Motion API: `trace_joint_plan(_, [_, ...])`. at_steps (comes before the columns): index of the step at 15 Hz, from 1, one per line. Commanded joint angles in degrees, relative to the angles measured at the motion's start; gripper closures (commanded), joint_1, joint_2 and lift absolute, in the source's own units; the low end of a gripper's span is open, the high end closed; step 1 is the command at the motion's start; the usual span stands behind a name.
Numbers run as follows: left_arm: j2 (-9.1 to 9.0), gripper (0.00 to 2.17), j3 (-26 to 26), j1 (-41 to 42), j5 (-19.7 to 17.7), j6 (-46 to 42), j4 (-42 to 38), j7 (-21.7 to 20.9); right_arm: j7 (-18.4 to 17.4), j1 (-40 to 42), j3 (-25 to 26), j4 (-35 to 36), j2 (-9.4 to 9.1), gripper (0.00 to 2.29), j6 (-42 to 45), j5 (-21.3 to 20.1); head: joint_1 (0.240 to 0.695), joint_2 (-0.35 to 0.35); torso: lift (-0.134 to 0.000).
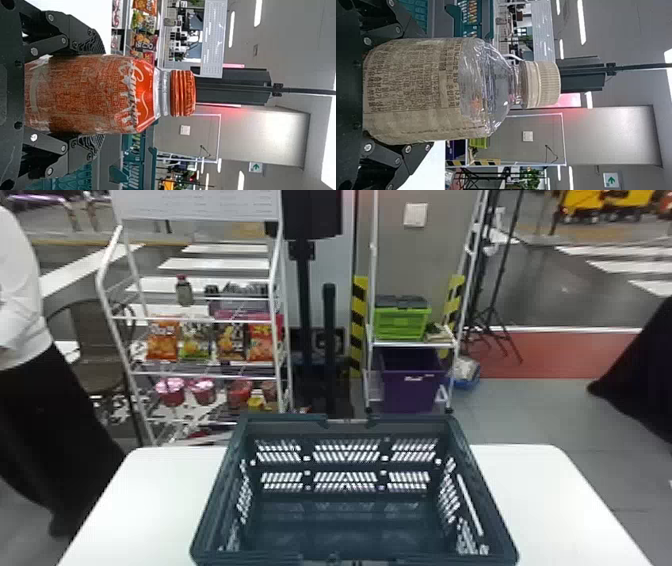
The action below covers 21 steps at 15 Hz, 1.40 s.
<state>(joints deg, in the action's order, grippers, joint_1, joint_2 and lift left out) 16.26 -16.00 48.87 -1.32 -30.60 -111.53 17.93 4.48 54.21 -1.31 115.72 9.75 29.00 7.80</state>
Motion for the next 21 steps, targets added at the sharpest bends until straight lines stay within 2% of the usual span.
trace_joint_plan(1, [0.0, 2.14, 0.0, 0.0, 0.0, -0.03, 0.0, 0.0, 0.0, 0.02, 0.0, 0.12, 0.0, 1.96, 0.21, -0.07, 0.499, 0.0, 0.0])
trace_joint_plan(12, [0.09, 2.14, 0.0, 0.0, 0.0, -0.03, 0.26, 0.0, 0.18, 0.28, 0.08, 1.52, -0.61, 1.96, 0.21, -0.33, 0.499, 0.0, 0.0])
trace_joint_plan(15, [0.09, 2.14, 0.0, 0.0, 0.18, -0.2, 0.79, 0.0, 0.79, -0.16, 0.79, 4.33, -1.67, 1.96, -1.02, -0.77, 0.499, 0.0, 0.0])
trace_joint_plan(21, [0.97, 2.14, -0.7, 0.35, 0.53, -0.55, 0.61, 0.0, 3.69, -2.97, 2.28, 10.22, -6.06, 1.96, -6.64, -1.38, 0.499, 0.0, 0.0])
